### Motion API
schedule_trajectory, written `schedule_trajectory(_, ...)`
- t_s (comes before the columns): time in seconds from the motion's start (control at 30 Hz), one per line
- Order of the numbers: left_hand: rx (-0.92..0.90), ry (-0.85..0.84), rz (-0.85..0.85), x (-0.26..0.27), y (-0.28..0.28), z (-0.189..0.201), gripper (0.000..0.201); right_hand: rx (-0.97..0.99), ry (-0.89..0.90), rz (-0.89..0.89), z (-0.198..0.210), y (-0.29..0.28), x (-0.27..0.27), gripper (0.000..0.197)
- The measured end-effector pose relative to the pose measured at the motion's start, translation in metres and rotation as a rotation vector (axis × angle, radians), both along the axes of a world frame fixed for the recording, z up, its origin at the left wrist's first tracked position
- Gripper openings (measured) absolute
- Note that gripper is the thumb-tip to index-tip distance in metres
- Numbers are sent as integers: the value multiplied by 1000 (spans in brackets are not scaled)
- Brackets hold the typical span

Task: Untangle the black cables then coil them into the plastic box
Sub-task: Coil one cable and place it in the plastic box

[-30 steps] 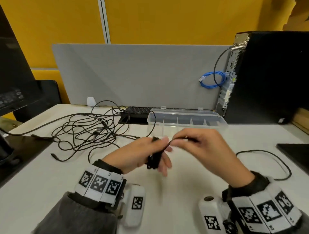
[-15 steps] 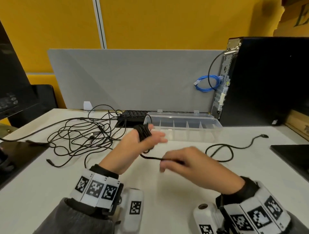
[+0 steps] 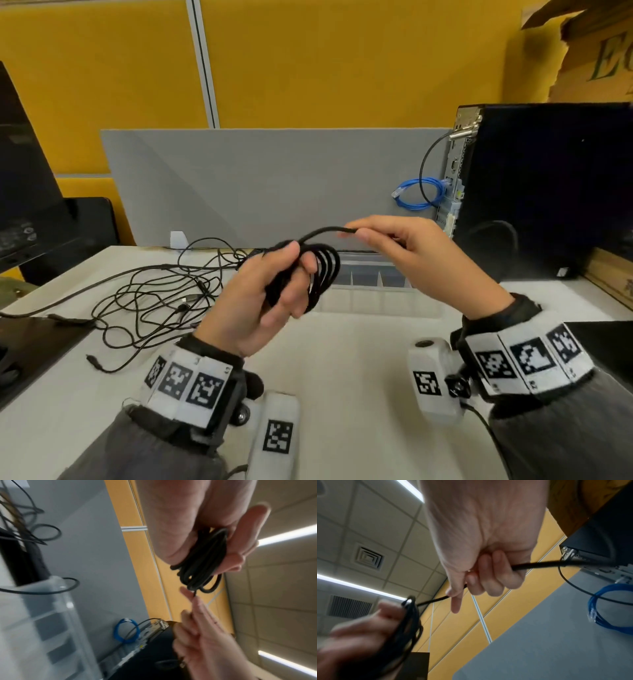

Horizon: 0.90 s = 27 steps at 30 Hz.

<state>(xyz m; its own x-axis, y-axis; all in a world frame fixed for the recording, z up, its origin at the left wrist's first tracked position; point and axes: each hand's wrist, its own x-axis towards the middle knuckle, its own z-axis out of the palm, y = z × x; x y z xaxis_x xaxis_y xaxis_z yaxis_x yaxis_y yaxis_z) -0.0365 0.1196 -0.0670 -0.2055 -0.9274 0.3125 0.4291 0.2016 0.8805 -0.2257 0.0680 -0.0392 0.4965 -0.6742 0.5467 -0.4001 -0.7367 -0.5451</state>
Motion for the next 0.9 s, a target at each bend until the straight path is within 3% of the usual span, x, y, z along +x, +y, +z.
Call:
schedule_trajectory(0.13,-106,219,30,-19,-19,41,36,59,158,-3,-8,-11,6,30)
schedule_trajectory(0.27,-202,188,209,-28,-39,34,31,147,477,128,-14,0,15,30)
schedule_trajectory(0.3,-198,107,286,-25,-44,30,32,154,539,138,-12,4,13,32)
schedule_trajectory(0.37,-192,-209,449,-19,-49,23,37,150,604,132,-2,12,7,31)
schedule_trajectory(0.43,-199,-519,468,-15,-51,18,50,54,566,46,9,15,0,29)
schedule_trajectory(0.5,-232,-774,339,-16,-46,16,49,-101,422,-101,17,14,-9,32)
schedule_trajectory(0.57,-235,-915,126,-24,-35,18,23,-202,197,-176,21,10,-18,33)
schedule_trajectory(0.63,-216,-853,-14,-32,-27,19,24,-233,2,-148,20,3,-25,28)
schedule_trajectory(0.73,-222,-650,-101,-37,-20,23,43,-228,-75,-148,13,-6,-24,29)
schedule_trajectory(0.8,-177,-373,-73,-41,-19,27,41,-151,12,-201,5,-12,-22,39)
schedule_trajectory(0.9,-144,82,24,-44,-22,30,32,59,275,-95,-6,-12,-10,24)
